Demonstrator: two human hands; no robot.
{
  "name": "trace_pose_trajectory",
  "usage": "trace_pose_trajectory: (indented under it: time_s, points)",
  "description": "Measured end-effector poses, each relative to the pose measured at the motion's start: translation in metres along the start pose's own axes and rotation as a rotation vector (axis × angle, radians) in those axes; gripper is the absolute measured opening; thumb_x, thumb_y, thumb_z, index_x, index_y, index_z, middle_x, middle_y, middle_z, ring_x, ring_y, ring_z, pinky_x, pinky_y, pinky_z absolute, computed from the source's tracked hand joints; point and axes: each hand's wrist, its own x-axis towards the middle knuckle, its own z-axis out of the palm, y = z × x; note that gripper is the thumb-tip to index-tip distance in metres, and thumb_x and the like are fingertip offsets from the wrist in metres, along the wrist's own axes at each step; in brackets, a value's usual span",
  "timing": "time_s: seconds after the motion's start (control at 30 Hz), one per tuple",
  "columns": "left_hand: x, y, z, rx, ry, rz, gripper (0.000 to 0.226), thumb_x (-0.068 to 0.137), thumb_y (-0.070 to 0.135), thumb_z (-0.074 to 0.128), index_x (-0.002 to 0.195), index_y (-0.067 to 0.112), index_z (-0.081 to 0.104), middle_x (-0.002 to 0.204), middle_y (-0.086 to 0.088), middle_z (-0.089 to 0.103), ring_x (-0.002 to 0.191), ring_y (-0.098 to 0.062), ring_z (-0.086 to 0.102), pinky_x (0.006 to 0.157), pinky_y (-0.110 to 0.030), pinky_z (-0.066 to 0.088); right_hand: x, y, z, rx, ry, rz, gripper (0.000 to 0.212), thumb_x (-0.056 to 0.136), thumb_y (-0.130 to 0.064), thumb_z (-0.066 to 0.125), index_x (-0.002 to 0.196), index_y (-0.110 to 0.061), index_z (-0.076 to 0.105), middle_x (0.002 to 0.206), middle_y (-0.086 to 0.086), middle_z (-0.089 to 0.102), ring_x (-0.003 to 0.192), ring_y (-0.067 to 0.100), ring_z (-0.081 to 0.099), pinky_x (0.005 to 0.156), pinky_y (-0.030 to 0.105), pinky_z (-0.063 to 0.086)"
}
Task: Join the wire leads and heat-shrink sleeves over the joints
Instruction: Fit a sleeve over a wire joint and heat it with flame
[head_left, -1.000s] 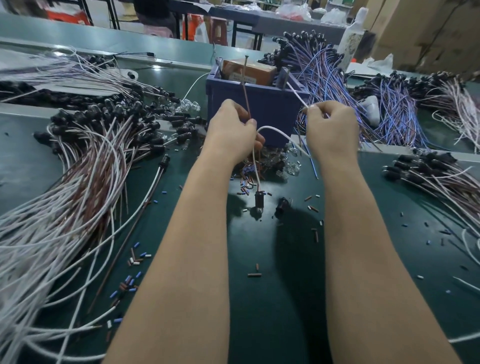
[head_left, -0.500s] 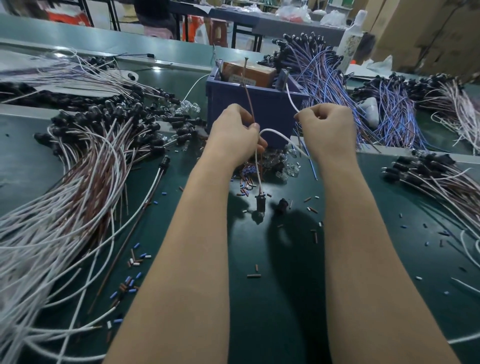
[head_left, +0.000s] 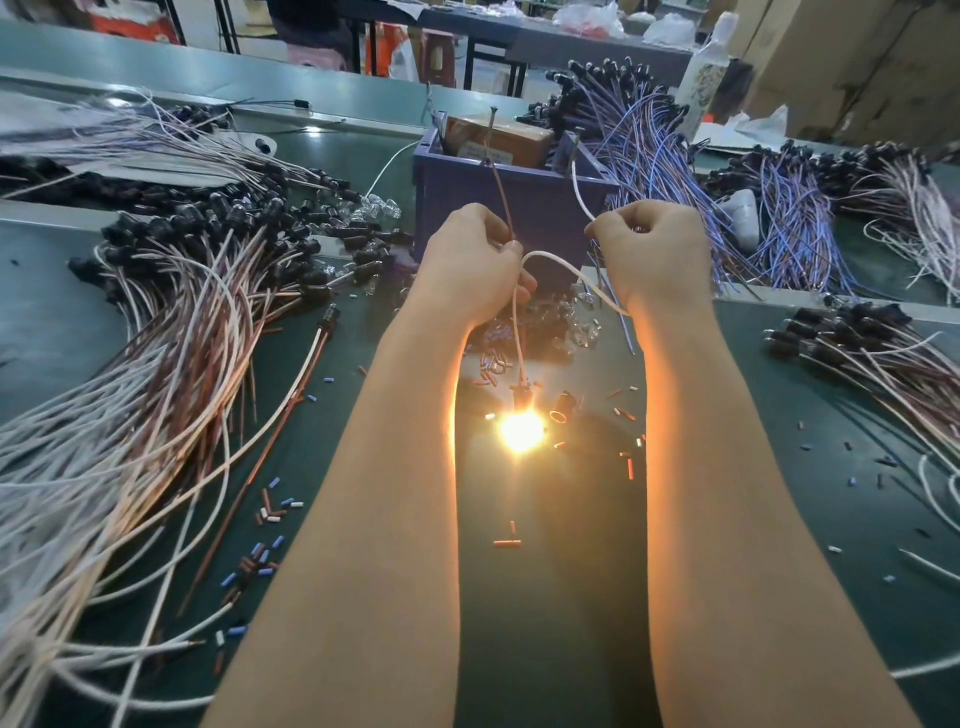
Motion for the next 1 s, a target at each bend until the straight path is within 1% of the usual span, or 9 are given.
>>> trace_pose_trajectory:
  time_s: [0.2,0.27,0.4,0.57,0.67,0.77,0.87,0.93,1.0]
  points:
    - [0.000,-0.002,0.000,0.035,-0.020,0.023,0.009,0.096,0.015,0.049,0.101,0.013,0.056,0.067,0.003,0.068,0.063,-0.007,0.061,0.070,-0.023,0.053,0.001,0.004,-0.001,-0.054,-0.031,0.053,0.017,0.087,-0.017,0.051,0.079,-0.013,0.066,0.054,-0.005,0.047,0.051,0.007,0.042,0.045,0.016,0.032]
    - [-0.002,0.000,-0.002,0.052,-0.074,0.021,0.012,0.095,0.016,0.050,0.091,0.015,0.062,0.062,0.006,0.065,0.065,-0.007,0.059,0.064,-0.018,0.048,0.003,0.008,-0.005,-0.070,-0.039,0.097,0.018,0.087,-0.013,0.048,0.084,-0.009,0.065,0.058,0.001,0.052,0.058,0.017,0.052,0.056,0.019,0.040]
    - [-0.014,0.006,-0.004,0.035,-0.471,0.025,0.023,0.097,0.018,0.048,0.080,0.018,0.064,0.057,0.007,0.058,0.058,-0.010,0.049,0.061,-0.024,0.042,0.007,0.018,-0.011,0.056,0.093,0.195,0.015,0.090,-0.008,0.043,0.099,-0.012,0.054,0.098,0.009,0.065,0.095,0.028,0.062,0.087,0.040,0.050]
    - [-0.022,0.008,-0.005,-0.158,-0.734,-0.057,0.031,0.102,0.028,0.038,0.084,0.013,0.057,0.049,0.005,0.049,0.044,-0.009,0.040,0.046,-0.018,0.036,0.010,0.032,-0.021,0.214,0.273,0.354,0.026,0.089,0.000,0.036,0.107,-0.011,0.050,0.111,0.007,0.061,0.106,0.029,0.059,0.091,0.041,0.046]
    - [-0.018,0.008,-0.010,-0.155,-0.653,-0.068,0.036,0.101,0.031,0.041,0.078,0.010,0.059,0.044,0.009,0.039,0.038,-0.005,0.028,0.039,-0.015,0.023,0.012,0.034,-0.026,0.068,0.281,0.381,0.039,0.094,-0.005,0.038,0.132,-0.007,0.039,0.137,0.013,0.048,0.121,0.028,0.050,0.098,0.034,0.038]
    - [-0.012,0.008,-0.013,0.052,-0.377,-0.054,0.036,0.098,0.034,0.048,0.076,0.011,0.065,0.045,0.008,0.041,0.041,-0.008,0.032,0.043,-0.020,0.027,0.008,0.009,-0.030,-0.214,0.285,0.148,0.052,0.098,-0.015,0.042,0.145,-0.004,0.025,0.153,0.018,0.021,0.139,0.028,0.027,0.111,0.029,0.021]
    - [-0.008,0.007,-0.010,0.220,-0.235,-0.033,0.036,0.097,0.035,0.049,0.073,0.014,0.066,0.042,0.009,0.046,0.043,-0.012,0.037,0.049,-0.023,0.032,-0.002,-0.024,-0.027,-0.005,0.130,-0.171,0.027,0.102,-0.023,0.037,0.118,-0.013,0.056,0.120,0.006,0.061,0.108,0.014,0.057,0.094,0.013,0.039]
    - [-0.008,0.009,-0.007,0.231,-0.222,-0.022,0.035,0.096,0.034,0.051,0.071,0.014,0.066,0.043,0.009,0.049,0.043,-0.012,0.038,0.049,-0.022,0.033,-0.011,-0.037,-0.027,0.114,-0.127,-0.195,0.034,0.102,-0.039,0.034,0.092,-0.021,0.061,0.093,-0.002,0.070,0.088,0.013,0.066,0.085,0.024,0.050]
    - [-0.007,0.009,-0.007,0.227,-0.193,-0.009,0.031,0.095,0.029,0.054,0.079,0.007,0.069,0.056,-0.002,0.054,0.046,-0.014,0.038,0.049,-0.022,0.033,-0.013,-0.040,-0.029,-0.034,-0.427,-0.151,0.046,0.099,-0.049,0.036,0.086,-0.018,0.067,0.088,-0.002,0.071,0.086,0.012,0.067,0.083,0.032,0.051]
